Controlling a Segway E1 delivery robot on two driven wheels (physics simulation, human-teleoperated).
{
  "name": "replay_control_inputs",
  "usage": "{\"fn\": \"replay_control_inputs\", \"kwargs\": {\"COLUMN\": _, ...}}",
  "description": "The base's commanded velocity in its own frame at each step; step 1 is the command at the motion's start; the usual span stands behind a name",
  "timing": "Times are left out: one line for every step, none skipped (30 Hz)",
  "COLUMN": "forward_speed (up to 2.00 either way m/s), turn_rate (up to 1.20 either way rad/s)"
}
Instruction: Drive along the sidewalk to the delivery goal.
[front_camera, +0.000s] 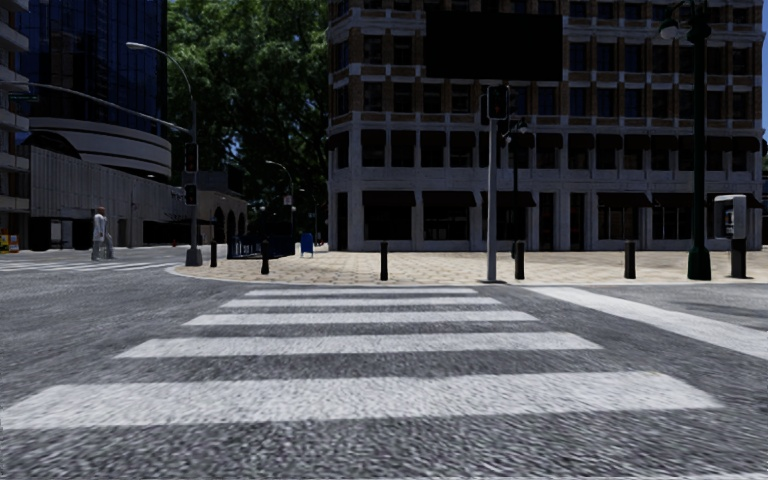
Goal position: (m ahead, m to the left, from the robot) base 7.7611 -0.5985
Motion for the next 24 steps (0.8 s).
{"fn": "replay_control_inputs", "kwargs": {"forward_speed": 1.58, "turn_rate": -0.10}}
{"fn": "replay_control_inputs", "kwargs": {"forward_speed": 1.58, "turn_rate": -0.10}}
{"fn": "replay_control_inputs", "kwargs": {"forward_speed": 1.58, "turn_rate": -0.09}}
{"fn": "replay_control_inputs", "kwargs": {"forward_speed": 1.58, "turn_rate": -0.09}}
{"fn": "replay_control_inputs", "kwargs": {"forward_speed": 1.58, "turn_rate": -0.09}}
{"fn": "replay_control_inputs", "kwargs": {"forward_speed": 1.58, "turn_rate": -0.09}}
{"fn": "replay_control_inputs", "kwargs": {"forward_speed": 1.58, "turn_rate": -0.09}}
{"fn": "replay_control_inputs", "kwargs": {"forward_speed": 1.58, "turn_rate": -0.09}}
{"fn": "replay_control_inputs", "kwargs": {"forward_speed": 1.58, "turn_rate": -0.09}}
{"fn": "replay_control_inputs", "kwargs": {"forward_speed": 1.58, "turn_rate": -0.09}}
{"fn": "replay_control_inputs", "kwargs": {"forward_speed": 1.58, "turn_rate": -0.09}}
{"fn": "replay_control_inputs", "kwargs": {"forward_speed": 1.58, "turn_rate": -0.09}}
{"fn": "replay_control_inputs", "kwargs": {"forward_speed": 1.58, "turn_rate": -0.09}}
{"fn": "replay_control_inputs", "kwargs": {"forward_speed": 1.58, "turn_rate": -0.09}}
{"fn": "replay_control_inputs", "kwargs": {"forward_speed": 1.58, "turn_rate": -0.09}}
{"fn": "replay_control_inputs", "kwargs": {"forward_speed": 1.58, "turn_rate": -0.09}}
{"fn": "replay_control_inputs", "kwargs": {"forward_speed": 1.58, "turn_rate": -0.16}}
{"fn": "replay_control_inputs", "kwargs": {"forward_speed": 1.58, "turn_rate": -0.16}}
{"fn": "replay_control_inputs", "kwargs": {"forward_speed": 1.58, "turn_rate": -0.28}}
{"fn": "replay_control_inputs", "kwargs": {"forward_speed": 1.58, "turn_rate": -0.40}}
{"fn": "replay_control_inputs", "kwargs": {"forward_speed": 1.58, "turn_rate": -0.44}}
{"fn": "replay_control_inputs", "kwargs": {"forward_speed": 1.58, "turn_rate": -0.44}}
{"fn": "replay_control_inputs", "kwargs": {"forward_speed": 1.58, "turn_rate": -0.44}}
{"fn": "replay_control_inputs", "kwargs": {"forward_speed": 1.58, "turn_rate": -0.30}}
